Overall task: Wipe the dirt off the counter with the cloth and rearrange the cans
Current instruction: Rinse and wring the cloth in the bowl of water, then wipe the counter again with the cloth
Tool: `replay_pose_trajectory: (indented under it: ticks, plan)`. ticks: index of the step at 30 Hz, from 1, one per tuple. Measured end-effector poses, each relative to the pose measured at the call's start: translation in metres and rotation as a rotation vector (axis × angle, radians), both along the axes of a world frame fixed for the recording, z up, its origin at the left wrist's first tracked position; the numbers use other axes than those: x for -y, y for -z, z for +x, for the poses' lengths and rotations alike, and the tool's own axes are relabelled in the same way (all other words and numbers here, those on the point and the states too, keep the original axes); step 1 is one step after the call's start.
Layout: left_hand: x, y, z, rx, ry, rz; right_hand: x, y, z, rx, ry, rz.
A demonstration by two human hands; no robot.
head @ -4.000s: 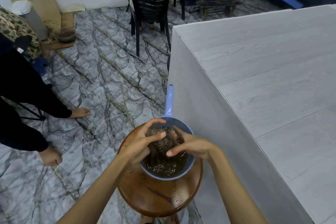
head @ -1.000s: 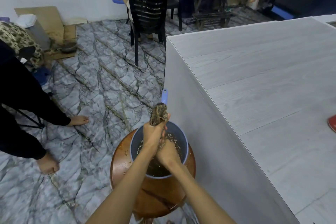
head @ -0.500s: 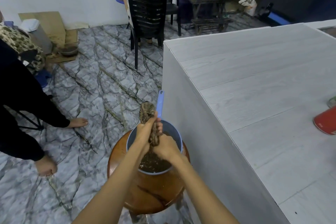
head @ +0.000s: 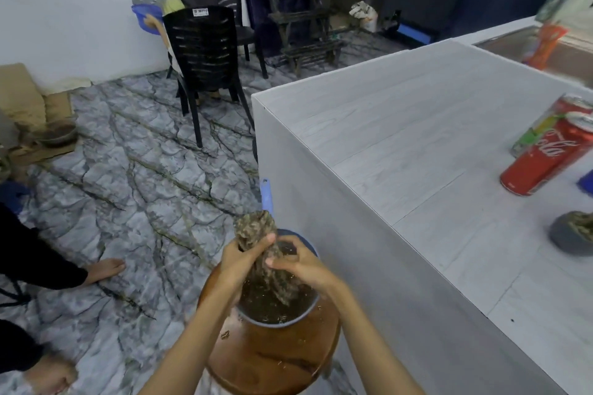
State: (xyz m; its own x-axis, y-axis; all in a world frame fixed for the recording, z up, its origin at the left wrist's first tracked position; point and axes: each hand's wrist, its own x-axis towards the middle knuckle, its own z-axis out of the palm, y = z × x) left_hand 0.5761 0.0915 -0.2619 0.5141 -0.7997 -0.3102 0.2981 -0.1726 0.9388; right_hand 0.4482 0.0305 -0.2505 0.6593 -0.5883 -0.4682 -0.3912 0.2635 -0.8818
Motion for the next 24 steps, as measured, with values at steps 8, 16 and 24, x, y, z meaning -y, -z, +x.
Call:
replay_pose_trajectory:
  ticks: [8, 16, 24]
  plan:
    - [-0.011, -0.009, 0.003, -0.194, 0.292, 0.088, -0.017, 0.000, -0.016, 0.181, 0.230, 0.216]
    - [0.027, -0.104, -0.073, -0.138, 0.616, -0.015, -0.028, -0.080, -0.112, 0.229, 0.529, -0.091]
    - [0.049, -0.168, -0.259, -0.080, 1.080, -0.065, -0.078, -0.157, -0.295, 0.023, 1.071, -0.502]
